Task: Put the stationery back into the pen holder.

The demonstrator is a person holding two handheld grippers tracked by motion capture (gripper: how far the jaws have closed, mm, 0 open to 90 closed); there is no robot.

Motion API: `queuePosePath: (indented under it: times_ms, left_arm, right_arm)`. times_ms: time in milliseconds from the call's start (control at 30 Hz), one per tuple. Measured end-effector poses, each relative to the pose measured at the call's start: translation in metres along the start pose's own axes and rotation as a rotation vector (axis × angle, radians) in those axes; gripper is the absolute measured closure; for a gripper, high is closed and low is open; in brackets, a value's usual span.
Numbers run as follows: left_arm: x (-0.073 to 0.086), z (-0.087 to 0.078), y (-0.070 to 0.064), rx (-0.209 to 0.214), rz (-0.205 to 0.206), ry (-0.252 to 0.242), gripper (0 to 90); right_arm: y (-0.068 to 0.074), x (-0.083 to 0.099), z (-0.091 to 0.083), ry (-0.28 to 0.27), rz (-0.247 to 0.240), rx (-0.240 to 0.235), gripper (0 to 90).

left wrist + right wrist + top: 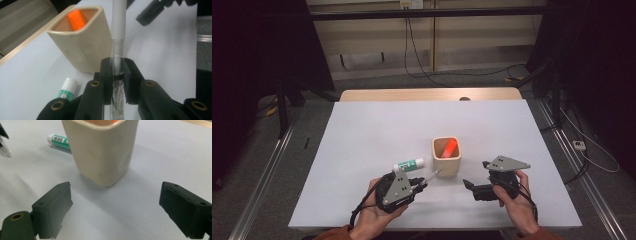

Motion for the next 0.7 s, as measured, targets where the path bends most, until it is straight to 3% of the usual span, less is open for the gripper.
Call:
queuePosePath:
  times_ms: [133,267,700]
  left_arm:
    - [-0.006,-0.009,0.009,0.007,-0.047,-0.051,80.0]
    - [-0.010,-0.015,0.016,0.004,-0.087,-0.087,80.0]
    - [-0.013,-0.012,0.036,0.011,-0.172,-0.118,80.0]
  right_arm:
    - [-0.008,0.007,-0.002,-0.009,0.004,0.012,9.8]
    - [-0.018,0.012,-0.005,-0.055,0.051,0.034,9.4]
    - [-0.031,0.033,-0.013,-0.089,0.082,0.075,7.2]
Point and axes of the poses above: each handheld gripper's, and its own axes: z roughly forward along the jaws, x roughly out of its underside, y roughly to its left, the point moved 2 cm from there along z, roughly forward along the jaws, and after that the axes turned 14 degrees about x, right-handed, at the moved point
